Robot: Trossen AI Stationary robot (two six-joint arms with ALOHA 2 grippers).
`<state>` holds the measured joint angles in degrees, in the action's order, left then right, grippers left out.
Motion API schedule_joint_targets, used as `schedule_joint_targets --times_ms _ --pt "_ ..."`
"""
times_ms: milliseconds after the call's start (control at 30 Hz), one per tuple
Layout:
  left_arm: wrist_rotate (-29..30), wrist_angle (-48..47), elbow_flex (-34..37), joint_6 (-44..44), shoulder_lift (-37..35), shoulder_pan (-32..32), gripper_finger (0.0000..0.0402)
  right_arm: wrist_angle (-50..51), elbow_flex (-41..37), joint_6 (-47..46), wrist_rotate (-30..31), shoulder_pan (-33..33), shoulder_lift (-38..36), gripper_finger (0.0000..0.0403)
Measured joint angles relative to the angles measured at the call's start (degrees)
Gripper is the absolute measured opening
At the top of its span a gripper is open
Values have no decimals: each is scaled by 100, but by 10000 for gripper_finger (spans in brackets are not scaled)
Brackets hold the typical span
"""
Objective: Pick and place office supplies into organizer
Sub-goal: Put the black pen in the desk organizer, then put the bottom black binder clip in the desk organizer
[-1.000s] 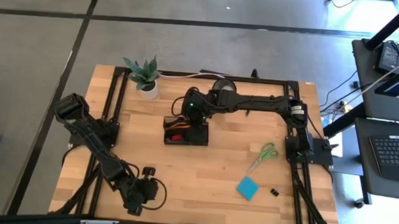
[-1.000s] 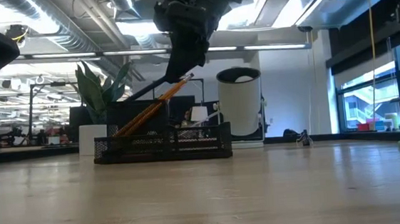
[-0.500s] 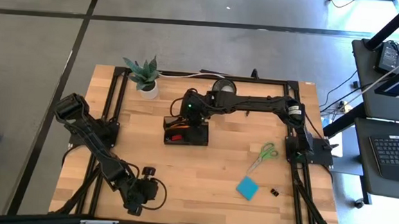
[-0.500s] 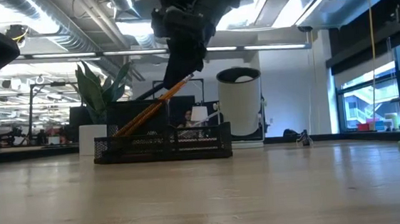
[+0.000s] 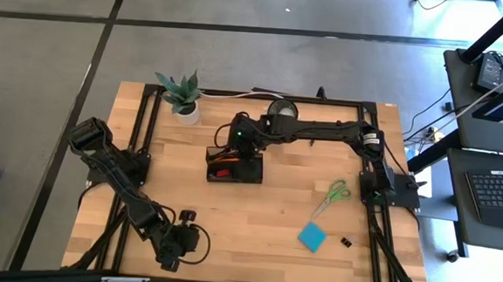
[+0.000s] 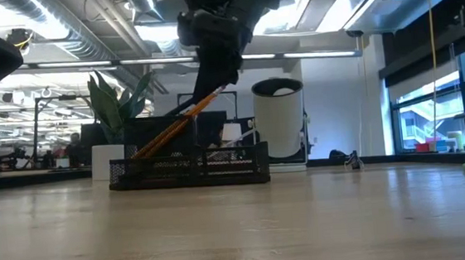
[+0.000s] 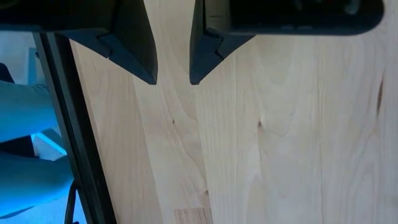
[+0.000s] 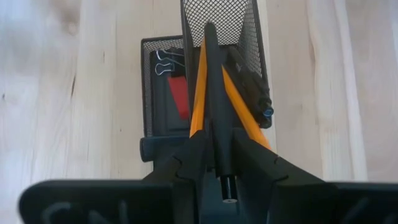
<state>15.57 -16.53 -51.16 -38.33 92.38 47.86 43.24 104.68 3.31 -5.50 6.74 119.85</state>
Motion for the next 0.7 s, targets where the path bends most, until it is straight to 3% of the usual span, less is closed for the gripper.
schedule_joint_targets --times_ms 300,600,700 --pt "280 -2 0 -358 0 -205 86 53 0 329 -2 0 0 80" --pt "273 0 -2 -455 0 -411 86 66 2 178 -2 0 0 136" --pt "271 -1 -2 -446 0 -415 86 587 245 174 -6 -18 0 144"
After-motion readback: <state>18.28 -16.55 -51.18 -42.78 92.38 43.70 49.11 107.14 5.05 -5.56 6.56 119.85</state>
